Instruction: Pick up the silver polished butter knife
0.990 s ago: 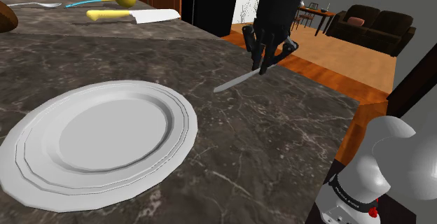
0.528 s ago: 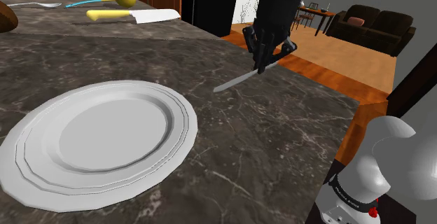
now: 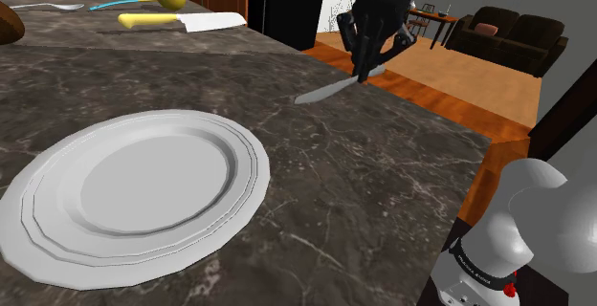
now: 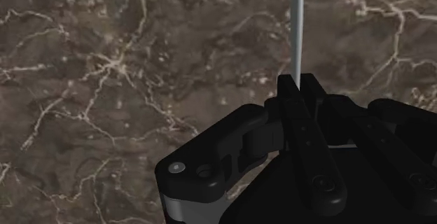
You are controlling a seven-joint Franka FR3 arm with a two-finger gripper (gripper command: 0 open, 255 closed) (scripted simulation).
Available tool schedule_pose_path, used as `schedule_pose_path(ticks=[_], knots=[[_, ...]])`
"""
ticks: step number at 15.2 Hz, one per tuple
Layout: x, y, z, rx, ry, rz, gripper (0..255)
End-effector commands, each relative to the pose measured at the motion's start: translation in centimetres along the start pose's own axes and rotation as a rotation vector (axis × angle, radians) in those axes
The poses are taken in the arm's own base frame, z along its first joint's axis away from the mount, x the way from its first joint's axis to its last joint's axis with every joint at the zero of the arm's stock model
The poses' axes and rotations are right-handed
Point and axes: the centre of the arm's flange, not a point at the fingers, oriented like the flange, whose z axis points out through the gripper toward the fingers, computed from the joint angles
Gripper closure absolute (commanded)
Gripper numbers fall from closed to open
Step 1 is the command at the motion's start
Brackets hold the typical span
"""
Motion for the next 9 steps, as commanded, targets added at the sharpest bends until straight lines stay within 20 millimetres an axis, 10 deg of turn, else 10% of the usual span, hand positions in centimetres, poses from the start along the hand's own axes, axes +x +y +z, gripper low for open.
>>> schedule_pose_path(ticks=[1,9], knots=[[-0.2,0.1,-1.0,0.0,0.0,0.0,255],[-0.7,0.2,-4.2,0.0,0.0,0.0,255]])
